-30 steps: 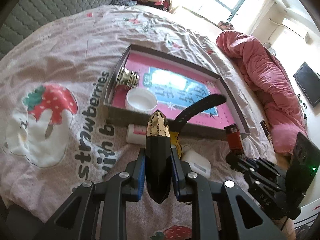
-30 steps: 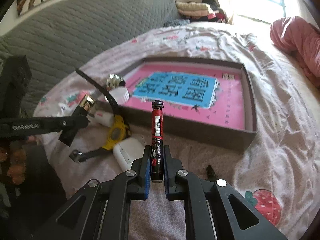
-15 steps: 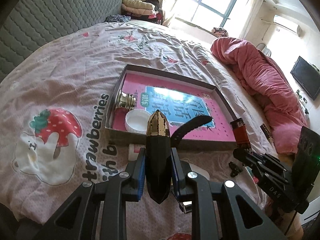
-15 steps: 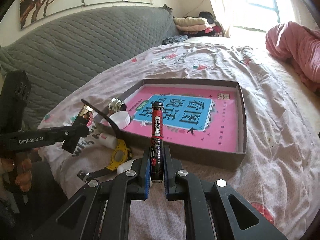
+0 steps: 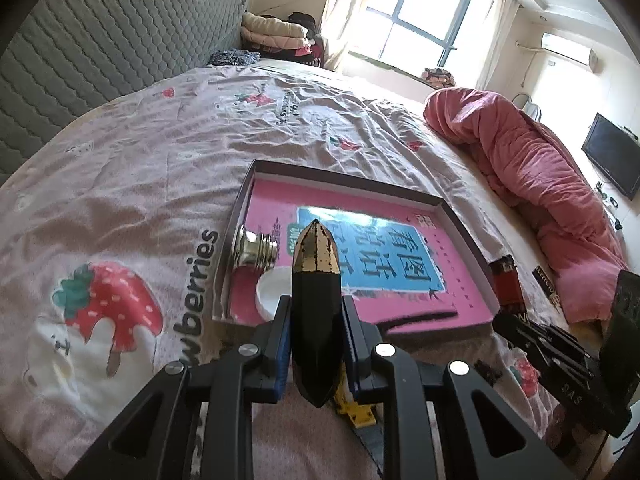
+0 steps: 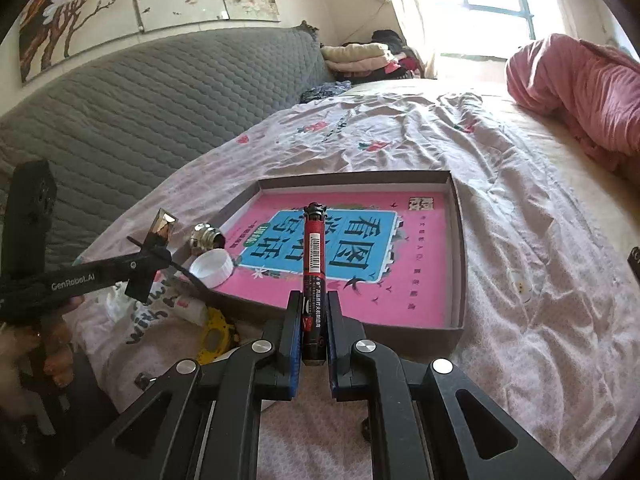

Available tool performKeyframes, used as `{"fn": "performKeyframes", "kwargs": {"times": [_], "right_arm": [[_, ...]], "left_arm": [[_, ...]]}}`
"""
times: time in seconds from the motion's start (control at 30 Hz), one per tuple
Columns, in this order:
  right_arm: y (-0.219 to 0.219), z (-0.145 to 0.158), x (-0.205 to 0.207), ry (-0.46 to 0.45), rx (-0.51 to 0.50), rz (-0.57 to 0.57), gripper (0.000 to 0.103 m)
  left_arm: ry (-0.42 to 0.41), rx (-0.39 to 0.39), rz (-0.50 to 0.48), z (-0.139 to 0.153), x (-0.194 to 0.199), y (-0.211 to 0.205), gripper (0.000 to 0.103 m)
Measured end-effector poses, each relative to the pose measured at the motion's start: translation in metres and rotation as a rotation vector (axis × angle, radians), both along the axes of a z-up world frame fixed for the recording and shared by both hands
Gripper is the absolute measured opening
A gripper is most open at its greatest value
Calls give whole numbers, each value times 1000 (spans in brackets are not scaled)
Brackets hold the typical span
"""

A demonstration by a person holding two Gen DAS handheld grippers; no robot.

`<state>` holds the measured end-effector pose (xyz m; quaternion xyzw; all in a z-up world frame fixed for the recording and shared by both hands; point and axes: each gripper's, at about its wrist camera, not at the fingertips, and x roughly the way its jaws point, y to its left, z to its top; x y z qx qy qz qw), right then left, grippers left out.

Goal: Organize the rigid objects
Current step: 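Lift and carry the black gold-tipped item and red marker over the tray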

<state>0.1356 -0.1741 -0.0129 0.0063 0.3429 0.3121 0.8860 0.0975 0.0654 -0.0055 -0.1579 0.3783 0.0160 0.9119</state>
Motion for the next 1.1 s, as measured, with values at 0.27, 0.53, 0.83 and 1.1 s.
{"fn": "performKeyframes", "kwargs": {"times": [0.27, 0.53, 0.83, 1.1], "right_arm": [[1, -1, 15, -27, -9, -40, 10], [4, -7, 28, -21, -19, -55, 10], [-2, -8, 35, -32, -39, -99, 10], [-1, -16, 43, -23, -90, -132, 10]], "left_arm": [[-13, -1, -17, -7, 15, 0, 23], [-44, -15, -44, -8, 30, -2, 23], [-54, -50, -93, -14, 44, -11, 23], [-48, -63, -138, -20, 44, -25, 23]]}}
